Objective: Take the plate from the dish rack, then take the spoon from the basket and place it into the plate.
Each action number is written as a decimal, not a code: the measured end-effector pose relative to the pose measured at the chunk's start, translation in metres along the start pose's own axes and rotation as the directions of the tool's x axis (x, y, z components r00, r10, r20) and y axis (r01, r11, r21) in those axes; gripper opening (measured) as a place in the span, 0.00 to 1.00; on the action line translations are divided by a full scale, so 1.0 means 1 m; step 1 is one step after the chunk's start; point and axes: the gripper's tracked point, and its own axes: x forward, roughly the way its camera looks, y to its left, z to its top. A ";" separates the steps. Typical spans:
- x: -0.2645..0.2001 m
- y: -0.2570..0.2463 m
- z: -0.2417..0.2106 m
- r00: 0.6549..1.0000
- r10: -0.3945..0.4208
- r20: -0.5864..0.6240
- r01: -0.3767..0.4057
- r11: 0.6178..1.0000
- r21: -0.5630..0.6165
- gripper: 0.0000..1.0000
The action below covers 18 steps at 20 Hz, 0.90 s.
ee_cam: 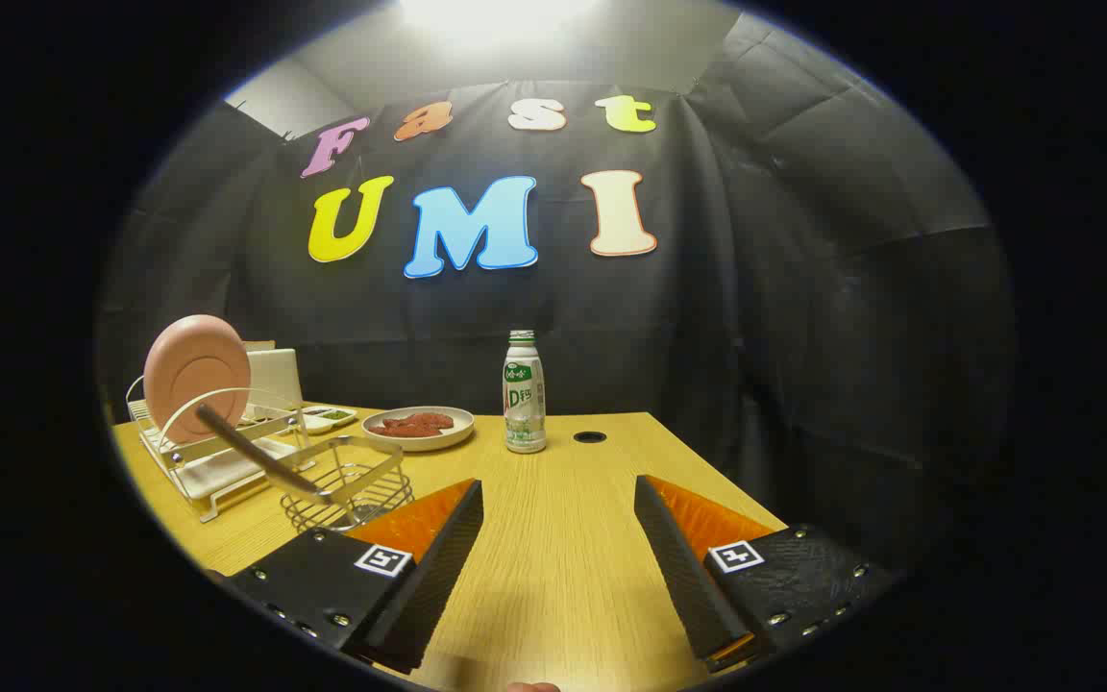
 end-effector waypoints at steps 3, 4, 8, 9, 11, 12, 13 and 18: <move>0.022 -0.006 0.025 0.999 -0.027 0.033 0.027 1.000 0.009 0.97; 0.023 -0.011 0.035 0.998 -0.054 0.035 0.053 0.999 0.012 0.97; -0.011 -0.030 0.091 0.982 -0.172 0.082 0.175 0.984 -0.034 0.96; -0.025 -0.030 0.105 0.977 -0.192 0.091 0.196 0.980 -0.041 0.96; -0.054 -0.021 0.129 0.970 -0.220 0.105 0.225 0.974 -0.039 0.96; -0.069 -0.015 0.138 0.967 -0.231 0.106 0.236 0.971 -0.033 0.96; -0.082 -0.006 0.145 0.966 -0.238 0.101 0.242 0.970 -0.027 0.96; -0.127 0.065 0.175 0.975 -0.212 0.067 0.214 0.977 -0.009 0.96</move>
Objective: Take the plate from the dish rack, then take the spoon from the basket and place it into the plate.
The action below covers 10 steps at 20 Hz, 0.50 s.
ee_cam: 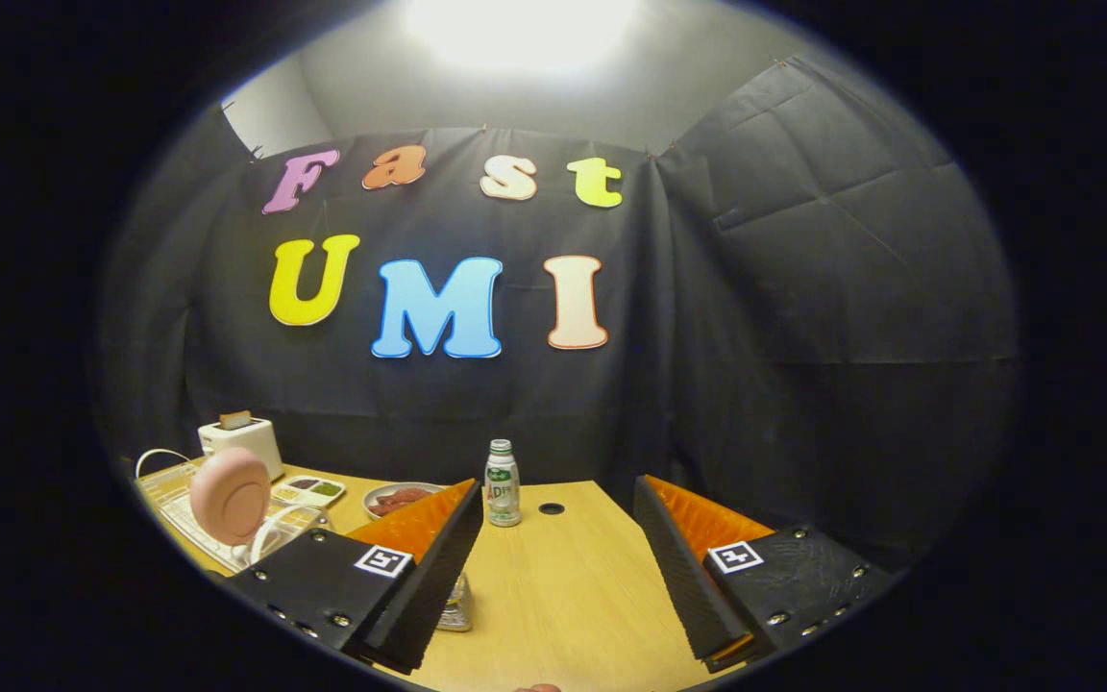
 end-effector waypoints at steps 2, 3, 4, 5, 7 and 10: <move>-0.012 0.036 0.007 0.999 0.035 -0.023 -0.035 0.999 0.002 0.96; -0.016 0.056 0.012 0.998 0.059 -0.033 -0.058 0.998 0.002 0.96; -0.020 0.077 0.014 0.996 0.082 -0.044 -0.082 0.997 0.007 0.97; -0.022 0.099 0.018 0.993 0.106 -0.054 -0.105 0.994 0.015 0.96; -0.026 0.143 0.026 0.986 0.157 -0.059 -0.155 0.987 0.043 0.97; -0.023 0.204 0.022 0.970 0.225 -0.094 -0.218 0.973 0.077 0.97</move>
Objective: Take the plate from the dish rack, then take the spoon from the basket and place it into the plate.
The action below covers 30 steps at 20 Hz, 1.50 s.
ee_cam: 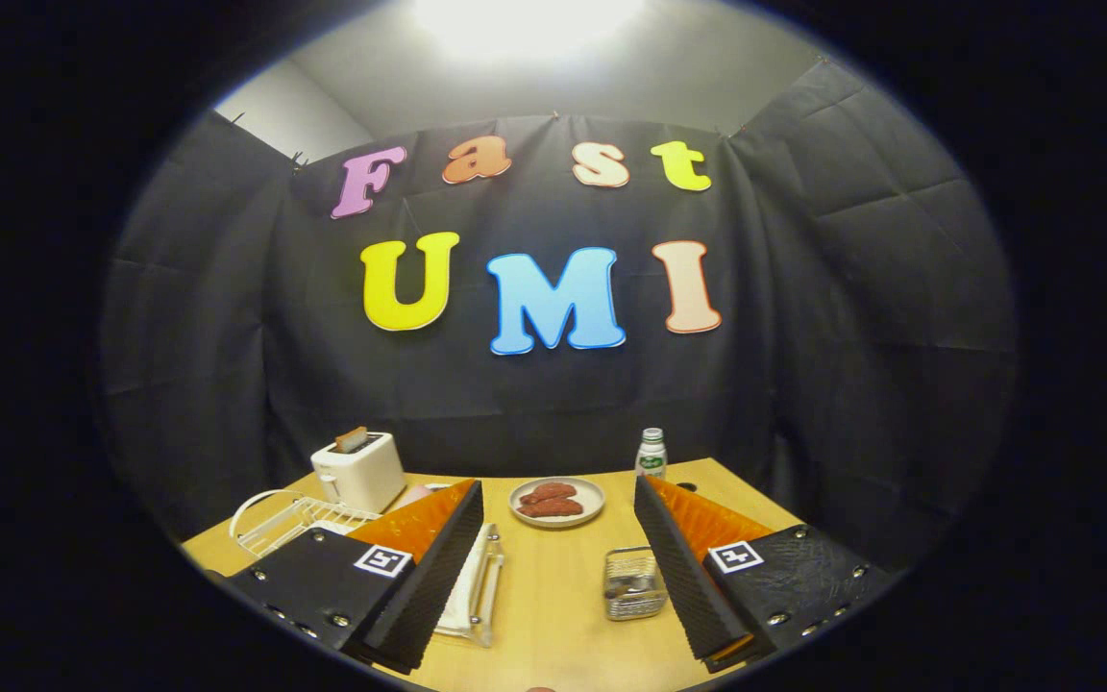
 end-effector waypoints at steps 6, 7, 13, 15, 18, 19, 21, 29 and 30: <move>0.048 0.077 -0.030 0.990 0.050 -0.132 -0.043 0.998 0.054 0.96; 0.059 0.086 -0.034 0.987 0.047 -0.151 -0.037 0.997 0.068 0.97; 0.113 0.111 -0.083 0.946 0.005 -0.324 0.037 0.992 0.123 0.97; 0.125 0.117 -0.102 0.922 0.002 -0.388 0.056 0.989 0.137 0.97; 0.137 0.124 -0.126 0.886 0.014 -0.463 0.059 0.988 0.142 0.96; 0.138 0.126 -0.133 0.873 0.020 -0.487 0.059 0.987 0.147 0.95; 0.142 0.130 -0.146 0.852 0.031 -0.523 0.059 0.986 0.154 0.95; 0.144 0.139 -0.154 0.824 -0.007 -0.567 0.081 0.991 0.106 0.34; 0.143 0.138 -0.153 0.821 -0.035 -0.570 0.099 0.992 0.082 0.32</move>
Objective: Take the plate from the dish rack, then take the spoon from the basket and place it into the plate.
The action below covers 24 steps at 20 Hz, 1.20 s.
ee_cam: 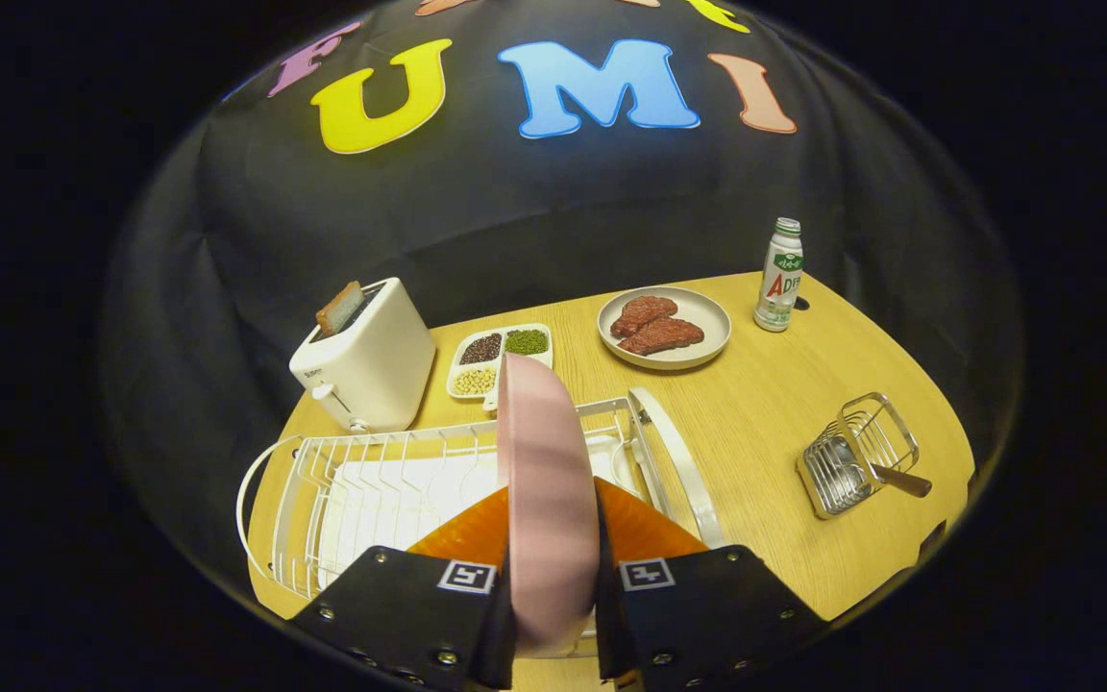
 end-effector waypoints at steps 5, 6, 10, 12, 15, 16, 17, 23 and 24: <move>-0.013 -0.019 0.027 0.988 -0.143 0.064 0.147 0.987 -0.070 0.26; -0.017 -0.019 0.031 0.985 -0.154 0.076 0.161 0.982 -0.094 0.25; -0.039 -0.015 0.048 0.973 -0.195 0.127 0.216 0.961 -0.174 0.26; -0.054 -0.012 0.054 0.966 -0.208 0.151 0.235 0.952 -0.195 0.25; -0.085 -0.008 0.052 0.960 -0.218 0.177 0.255 0.942 -0.218 0.25; -0.096 -0.007 0.049 0.958 -0.219 0.184 0.259 0.938 -0.229 0.25; -0.106 -0.006 0.046 0.957 -0.218 0.192 0.261 0.935 -0.239 0.25; -0.157 -0.005 0.008 0.961 -0.204 0.186 0.252 0.923 -0.292 0.25; -0.162 -0.005 0.000 0.964 -0.198 0.179 0.244 0.924 -0.296 0.25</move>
